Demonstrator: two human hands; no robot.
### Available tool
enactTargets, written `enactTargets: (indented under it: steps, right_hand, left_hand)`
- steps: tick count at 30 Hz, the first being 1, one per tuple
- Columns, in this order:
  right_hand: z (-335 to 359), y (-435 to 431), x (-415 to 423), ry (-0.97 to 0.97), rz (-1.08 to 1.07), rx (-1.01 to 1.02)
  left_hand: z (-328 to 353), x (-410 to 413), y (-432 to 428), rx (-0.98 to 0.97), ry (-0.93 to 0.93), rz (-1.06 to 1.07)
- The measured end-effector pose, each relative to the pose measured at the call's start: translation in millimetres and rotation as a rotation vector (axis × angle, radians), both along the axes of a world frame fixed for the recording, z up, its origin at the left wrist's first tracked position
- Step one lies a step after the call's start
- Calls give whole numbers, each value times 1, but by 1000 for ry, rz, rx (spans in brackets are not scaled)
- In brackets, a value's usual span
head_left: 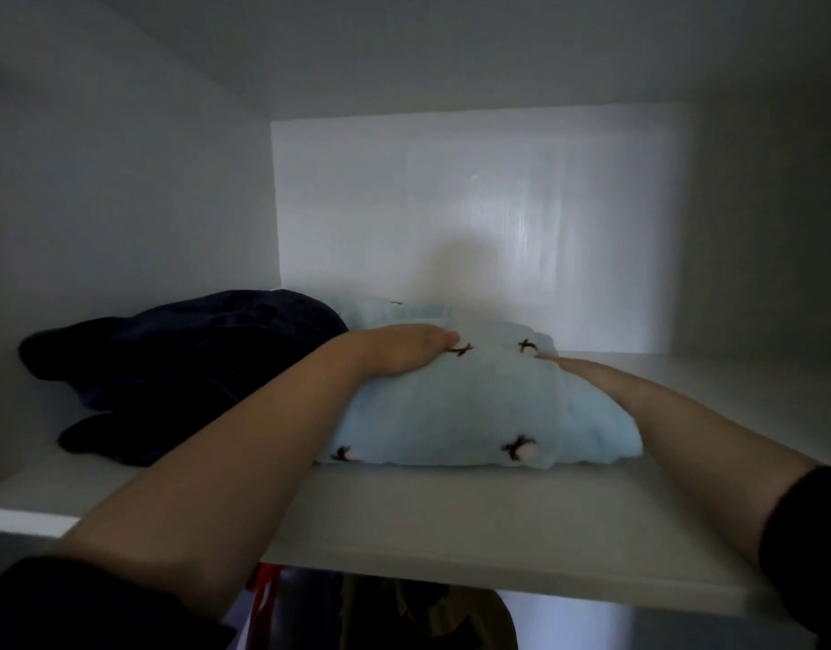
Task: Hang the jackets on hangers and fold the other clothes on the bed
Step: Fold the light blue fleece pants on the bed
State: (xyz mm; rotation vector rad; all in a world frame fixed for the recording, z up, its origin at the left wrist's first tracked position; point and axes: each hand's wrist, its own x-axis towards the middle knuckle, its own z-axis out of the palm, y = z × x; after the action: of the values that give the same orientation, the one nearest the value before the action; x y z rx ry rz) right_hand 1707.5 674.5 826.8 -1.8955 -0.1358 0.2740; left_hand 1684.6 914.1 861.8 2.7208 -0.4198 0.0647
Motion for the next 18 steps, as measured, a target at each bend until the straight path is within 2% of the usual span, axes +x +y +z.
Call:
enactTargets:
  steps: [1,3,4,6,7,9,12,16,18]
  right_hand:
    - [2,-5,1,66,46,16]
    - [15,-10,-3,122,90,-219]
    - [25,-11,-4,57,29,-393]
    - [45,-3,3,-293,-155,-627]
    - [52,10,1,-481,-184,-636]
    - [52,37,-4,-647,-57,-631]
    - [22,61,-1,-544,176,-834]
    - [9,58,2,-448,208,-799]
    - [11,57,3,-430,220,-813]
  left_hand:
    - [-4,2,1,47,1,-17]
    - [-11,3,3,124,-18,-26]
    - [-13,4,4,150,-34,-26]
    - [-15,6,5,184,-55,-21]
    - [-15,7,6,197,-62,-16]
    - [-15,10,9,213,-65,-11]
    - [-14,18,17,173,-37,7]
    - [-26,29,14,245,-141,101]
    - [-34,33,13,239,-83,133]
